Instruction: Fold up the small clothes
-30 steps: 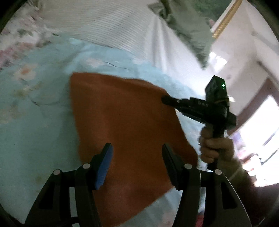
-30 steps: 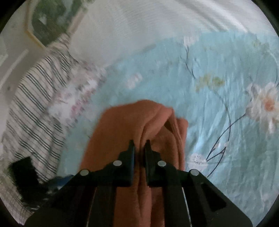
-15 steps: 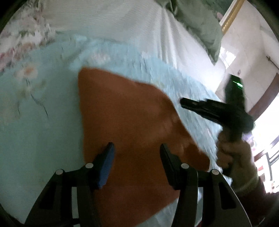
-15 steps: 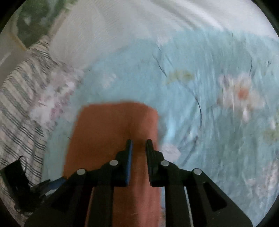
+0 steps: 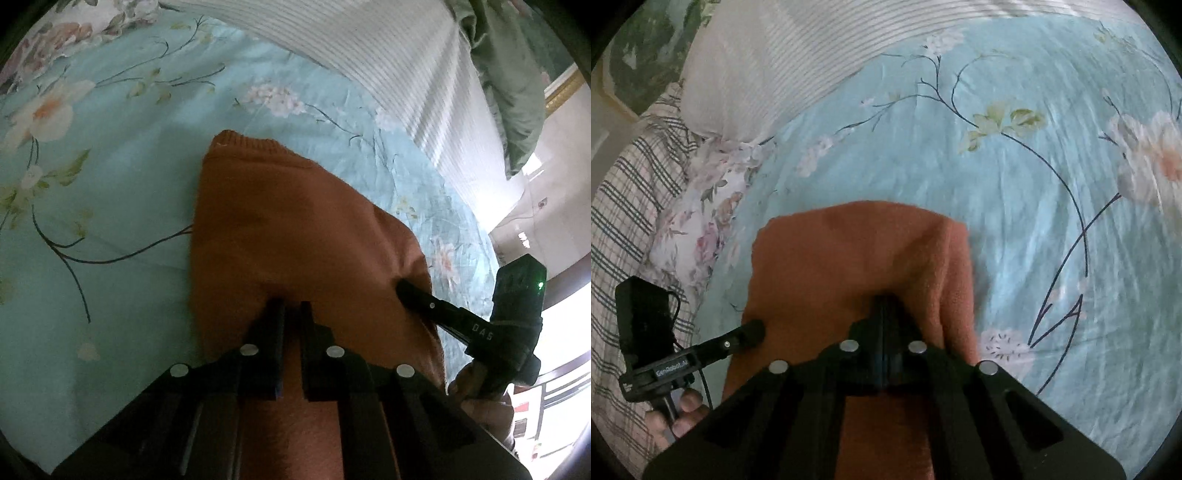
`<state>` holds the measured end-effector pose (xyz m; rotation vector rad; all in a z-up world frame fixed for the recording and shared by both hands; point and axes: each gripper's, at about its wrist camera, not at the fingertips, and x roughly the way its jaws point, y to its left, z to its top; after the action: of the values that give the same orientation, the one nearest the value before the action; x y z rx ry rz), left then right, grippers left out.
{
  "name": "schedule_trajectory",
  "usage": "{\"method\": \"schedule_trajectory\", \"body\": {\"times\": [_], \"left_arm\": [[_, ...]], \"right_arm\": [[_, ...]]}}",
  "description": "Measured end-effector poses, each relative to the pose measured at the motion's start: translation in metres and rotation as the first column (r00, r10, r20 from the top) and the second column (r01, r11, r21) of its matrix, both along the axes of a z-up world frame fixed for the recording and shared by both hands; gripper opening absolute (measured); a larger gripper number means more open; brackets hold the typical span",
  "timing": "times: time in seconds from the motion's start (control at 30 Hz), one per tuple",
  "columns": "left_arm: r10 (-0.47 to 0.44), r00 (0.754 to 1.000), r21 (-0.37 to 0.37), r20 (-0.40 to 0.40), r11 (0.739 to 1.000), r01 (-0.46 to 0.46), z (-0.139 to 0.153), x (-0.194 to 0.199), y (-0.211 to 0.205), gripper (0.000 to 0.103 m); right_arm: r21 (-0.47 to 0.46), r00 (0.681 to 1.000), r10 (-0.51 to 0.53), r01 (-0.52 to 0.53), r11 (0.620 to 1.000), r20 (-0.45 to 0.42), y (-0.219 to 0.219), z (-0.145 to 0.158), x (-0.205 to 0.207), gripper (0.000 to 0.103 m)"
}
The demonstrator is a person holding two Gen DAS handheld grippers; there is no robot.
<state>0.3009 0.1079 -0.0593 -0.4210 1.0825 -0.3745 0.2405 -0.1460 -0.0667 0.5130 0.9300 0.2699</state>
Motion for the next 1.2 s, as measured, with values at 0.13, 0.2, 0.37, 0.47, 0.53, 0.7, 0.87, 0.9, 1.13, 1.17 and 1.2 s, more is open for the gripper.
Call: {"method": "schedule_trajectory", "body": {"times": [0.13,0.2,0.37,0.47,0.53,0.7,0.87,0.9,1.13,1.17,1.2], "left_arm": [[-0.001,0.999,0.066,0.052,0.998,-0.003,0.016,-0.021,-0.005,0.006],[-0.030,0.994,0.089,0.101,0.996,0.021,0.030,-0.049,-0.006,0.006],[-0.109,0.979,0.092,0.171,0.991,0.094,0.044,-0.120,-0.010,0.007],[-0.138,0.980,0.096,0.142,0.987,0.125,0.031,-0.150,-0.014,0.007],[-0.129,0.987,0.117,0.098,0.986,0.117,0.012,-0.160,-0.011,0.006],[-0.068,0.996,0.054,0.063,0.996,0.064,-0.007,-0.173,0.000,0.006],[-0.061,0.994,0.169,0.090,0.985,0.045,-0.001,-0.183,-0.015,0.006],[-0.055,0.994,0.189,0.095,0.981,0.036,0.001,-0.186,-0.018,0.007],[-0.033,0.995,0.206,0.091,0.978,0.014,0.005,-0.207,-0.019,0.021],[-0.032,0.996,0.206,0.089,0.978,0.013,0.006,-0.211,-0.018,0.027],[-0.029,0.996,0.209,0.088,0.978,0.010,0.007,-0.214,-0.017,0.031]], "right_arm": [[-0.017,1.000,0.020,-0.020,1.000,0.012,0.004,0.015,-0.015,0.003],[-0.013,0.998,0.054,-0.054,0.998,0.031,0.009,0.027,-0.034,0.004],[-0.038,0.989,0.137,-0.134,0.990,0.064,0.025,0.037,-0.104,0.004],[-0.102,0.989,0.144,-0.141,0.985,0.027,0.030,0.023,-0.130,0.004],[-0.158,0.993,0.122,-0.119,0.980,0.008,0.025,0.008,-0.143,0.004],[-0.137,0.996,0.086,-0.080,0.987,0.035,0.014,0.005,-0.160,0.004],[-0.206,0.996,0.083,-0.077,0.976,0.022,0.016,0.002,-0.171,0.004],[-0.217,0.996,0.081,-0.074,0.973,0.023,0.017,0.002,-0.173,0.004],[-0.214,0.998,0.065,-0.058,0.975,0.022,0.009,0.000,-0.193,0.004],[-0.212,0.998,0.062,-0.055,0.976,0.022,0.007,0.001,-0.196,0.004],[-0.209,0.998,0.058,-0.052,0.977,0.024,0.007,0.003,-0.200,0.005]]}}
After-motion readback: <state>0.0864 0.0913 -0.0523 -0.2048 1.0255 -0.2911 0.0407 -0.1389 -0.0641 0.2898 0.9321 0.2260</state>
